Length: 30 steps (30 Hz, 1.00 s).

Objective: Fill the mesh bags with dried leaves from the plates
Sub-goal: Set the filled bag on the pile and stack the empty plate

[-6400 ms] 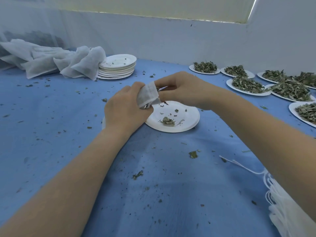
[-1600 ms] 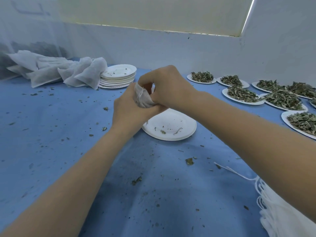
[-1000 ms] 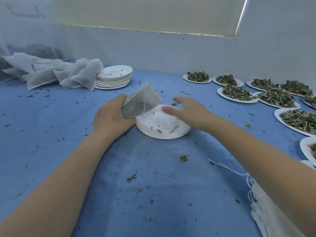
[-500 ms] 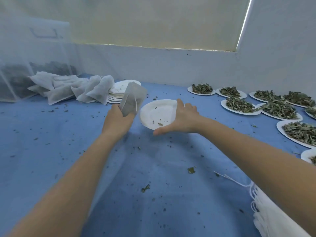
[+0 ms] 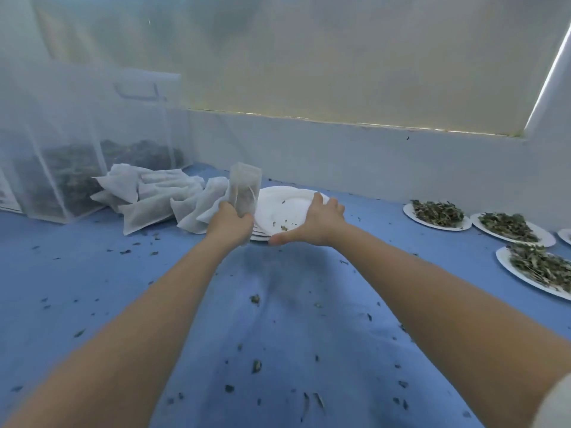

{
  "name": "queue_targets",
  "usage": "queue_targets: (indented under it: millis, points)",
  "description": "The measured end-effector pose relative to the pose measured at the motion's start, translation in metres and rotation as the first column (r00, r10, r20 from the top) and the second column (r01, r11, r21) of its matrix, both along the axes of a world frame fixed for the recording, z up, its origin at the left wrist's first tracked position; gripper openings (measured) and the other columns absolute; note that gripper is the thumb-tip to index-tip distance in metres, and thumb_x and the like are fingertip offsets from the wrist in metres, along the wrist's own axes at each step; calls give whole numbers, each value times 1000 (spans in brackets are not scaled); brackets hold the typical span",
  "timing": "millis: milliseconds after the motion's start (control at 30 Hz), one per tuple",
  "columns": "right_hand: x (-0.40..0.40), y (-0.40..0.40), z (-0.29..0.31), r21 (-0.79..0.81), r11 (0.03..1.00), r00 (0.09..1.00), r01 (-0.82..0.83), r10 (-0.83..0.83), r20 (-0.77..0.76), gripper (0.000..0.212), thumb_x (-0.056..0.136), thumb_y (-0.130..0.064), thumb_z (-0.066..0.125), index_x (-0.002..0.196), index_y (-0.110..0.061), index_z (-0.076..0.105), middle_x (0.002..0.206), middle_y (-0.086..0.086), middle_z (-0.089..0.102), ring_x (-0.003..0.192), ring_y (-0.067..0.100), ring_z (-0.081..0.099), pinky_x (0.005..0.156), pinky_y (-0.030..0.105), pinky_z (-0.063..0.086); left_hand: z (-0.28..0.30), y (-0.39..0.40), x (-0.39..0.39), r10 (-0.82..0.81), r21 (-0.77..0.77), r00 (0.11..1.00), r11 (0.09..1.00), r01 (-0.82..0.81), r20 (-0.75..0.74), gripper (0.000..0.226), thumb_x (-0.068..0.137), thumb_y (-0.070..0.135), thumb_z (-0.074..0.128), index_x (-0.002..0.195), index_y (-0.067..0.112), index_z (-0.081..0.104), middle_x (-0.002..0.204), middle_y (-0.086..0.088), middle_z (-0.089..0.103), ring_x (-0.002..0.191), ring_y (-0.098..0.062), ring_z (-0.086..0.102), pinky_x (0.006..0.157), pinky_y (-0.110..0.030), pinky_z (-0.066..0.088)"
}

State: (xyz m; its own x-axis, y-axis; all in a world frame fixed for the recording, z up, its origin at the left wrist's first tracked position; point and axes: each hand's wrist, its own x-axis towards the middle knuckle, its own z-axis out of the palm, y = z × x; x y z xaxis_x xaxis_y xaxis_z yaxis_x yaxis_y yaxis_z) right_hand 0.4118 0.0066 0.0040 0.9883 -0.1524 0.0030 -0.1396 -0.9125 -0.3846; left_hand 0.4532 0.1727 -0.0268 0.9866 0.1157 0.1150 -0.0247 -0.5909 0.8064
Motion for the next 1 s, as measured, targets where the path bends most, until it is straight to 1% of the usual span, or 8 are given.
queue_targets:
  millis: [200,333,400,500,667,833,900,1000]
  points:
    - [82,13,-11,2,999,998,51,-51,-38,145,43,-81,70,149,-10,0,142,13,21,134,28,16,107,36,27,-15,13,76,89,59,995,994,-91,50,43,92,29,49,124,0,44,119,-18,56,108,-34,53,81,-35,42]
    - [113,28,-21,43,998,998,53,-52,-30,144,43,-83,67,149,-12,2,148,13,17,138,28,11,111,37,21,-15,36,106,266,147,961,950,-274,74,40,95,28,48,119,-5,47,116,-21,57,98,-33,55,66,-32,37]
    - [121,34,-25,-11,999,999,50,-50,-4,137,49,-85,61,149,-11,5,150,15,17,140,30,11,113,39,17,-17,42,111,258,233,962,934,-272,88,47,94,30,49,124,-6,42,118,-21,55,99,-32,54,64,-31,36]
    - [116,41,-32,-149,988,999,40,-37,23,126,57,-87,51,148,-10,10,152,15,16,142,30,9,115,43,12,-19,39,107,203,282,977,935,-214,67,59,93,31,53,132,-7,31,129,-23,47,115,-36,48,74,-35,38]
    - [77,47,-28,-186,980,979,-69,102,175,103,73,-77,51,144,-9,22,151,13,20,141,29,12,115,43,9,1,29,60,202,408,964,876,-257,172,58,86,18,59,129,-7,30,132,-26,38,120,-37,38,94,-39,37]
    - [2,52,-9,-114,980,944,-160,186,273,77,83,-62,53,138,-12,35,142,7,36,133,25,28,107,39,21,16,0,-21,96,248,975,958,-145,200,39,82,0,48,119,-1,39,126,-20,38,110,-33,42,82,-35,39]
    - [-36,46,-3,-132,976,942,-172,202,269,71,86,-57,51,140,-15,33,143,6,35,133,26,28,107,41,21,20,-13,-57,50,184,982,979,-84,181,39,81,-3,45,119,3,43,127,-15,41,108,-32,46,77,-36,41]
    - [-95,27,3,-150,973,950,-178,210,232,63,91,-49,48,142,-16,30,145,7,32,134,27,25,109,42,17,23,-32,-111,-40,143,987,990,17,158,40,82,-3,47,120,7,47,122,-9,51,106,-26,51,82,-37,45]
